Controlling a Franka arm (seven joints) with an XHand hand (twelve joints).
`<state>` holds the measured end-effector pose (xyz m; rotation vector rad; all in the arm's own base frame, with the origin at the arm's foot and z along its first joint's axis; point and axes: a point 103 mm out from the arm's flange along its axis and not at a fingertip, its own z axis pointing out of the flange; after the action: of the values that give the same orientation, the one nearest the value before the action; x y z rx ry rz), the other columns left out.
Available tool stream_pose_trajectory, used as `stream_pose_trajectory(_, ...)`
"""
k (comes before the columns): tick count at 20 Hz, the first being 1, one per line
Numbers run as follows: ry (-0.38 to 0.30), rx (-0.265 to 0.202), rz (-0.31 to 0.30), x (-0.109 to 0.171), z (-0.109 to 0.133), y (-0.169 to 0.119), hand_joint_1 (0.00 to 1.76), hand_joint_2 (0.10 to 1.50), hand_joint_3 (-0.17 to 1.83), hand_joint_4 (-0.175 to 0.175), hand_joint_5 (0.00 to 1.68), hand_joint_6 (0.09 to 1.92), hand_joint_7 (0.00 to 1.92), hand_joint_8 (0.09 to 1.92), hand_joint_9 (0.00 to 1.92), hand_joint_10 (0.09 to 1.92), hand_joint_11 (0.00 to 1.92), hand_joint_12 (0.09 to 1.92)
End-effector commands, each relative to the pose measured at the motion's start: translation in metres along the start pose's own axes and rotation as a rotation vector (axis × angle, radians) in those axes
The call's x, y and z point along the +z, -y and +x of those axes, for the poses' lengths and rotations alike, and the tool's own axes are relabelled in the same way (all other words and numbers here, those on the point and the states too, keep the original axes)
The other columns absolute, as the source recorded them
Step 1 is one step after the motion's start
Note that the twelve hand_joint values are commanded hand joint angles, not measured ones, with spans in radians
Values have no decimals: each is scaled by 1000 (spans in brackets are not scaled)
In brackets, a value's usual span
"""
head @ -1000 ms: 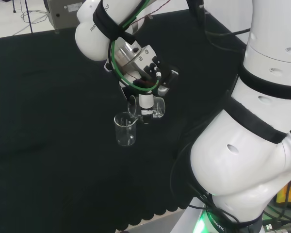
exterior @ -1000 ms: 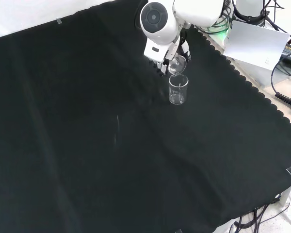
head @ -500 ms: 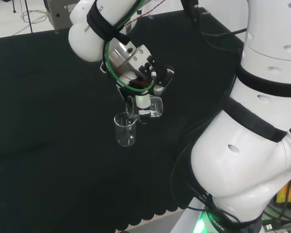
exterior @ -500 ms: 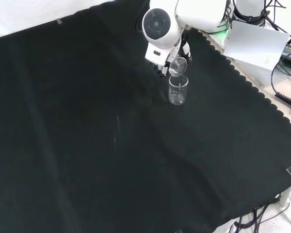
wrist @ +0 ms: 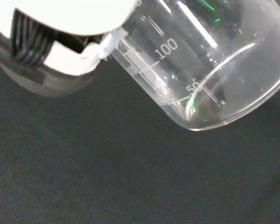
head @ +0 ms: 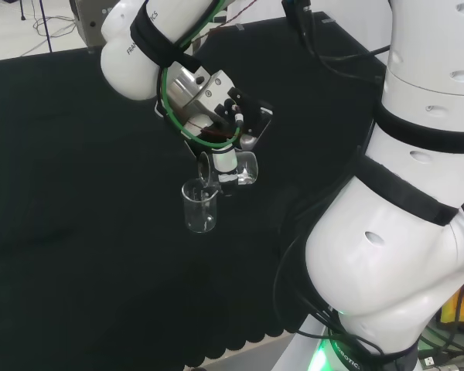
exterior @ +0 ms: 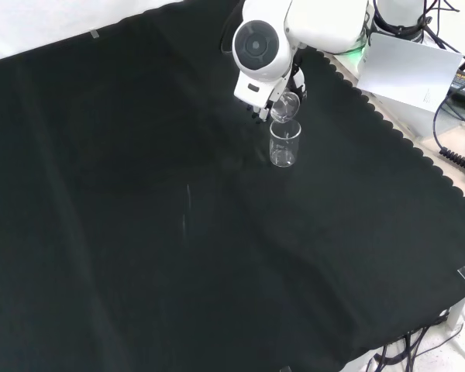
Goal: Pour the water from the handheld beaker into the one on the table.
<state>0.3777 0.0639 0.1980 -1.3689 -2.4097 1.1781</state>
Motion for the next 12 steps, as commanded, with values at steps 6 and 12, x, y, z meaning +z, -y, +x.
stream_pose_trajectory(6,28,8,28,-6,5,-1,1312,607,737,-175,1272,683,1326,652,1761,87,1398,676)
stream_pose_trajectory(12,49,18,45,-9,7,-1,1311,608,738,-175,1270,688,1324,657,1760,87,1396,677)
